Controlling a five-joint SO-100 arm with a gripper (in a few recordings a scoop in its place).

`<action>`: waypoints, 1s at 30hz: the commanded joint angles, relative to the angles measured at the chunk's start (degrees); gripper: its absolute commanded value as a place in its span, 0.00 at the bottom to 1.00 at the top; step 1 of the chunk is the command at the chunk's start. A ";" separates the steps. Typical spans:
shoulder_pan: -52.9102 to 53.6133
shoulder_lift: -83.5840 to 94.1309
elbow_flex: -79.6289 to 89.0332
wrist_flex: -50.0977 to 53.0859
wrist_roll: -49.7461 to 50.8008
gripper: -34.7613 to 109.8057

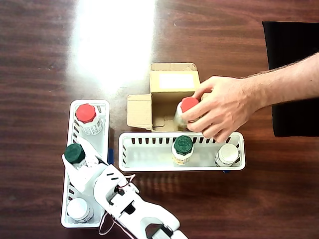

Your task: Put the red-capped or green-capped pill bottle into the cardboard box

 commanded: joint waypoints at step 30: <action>35.16 8.44 -18.81 23.47 2.46 0.24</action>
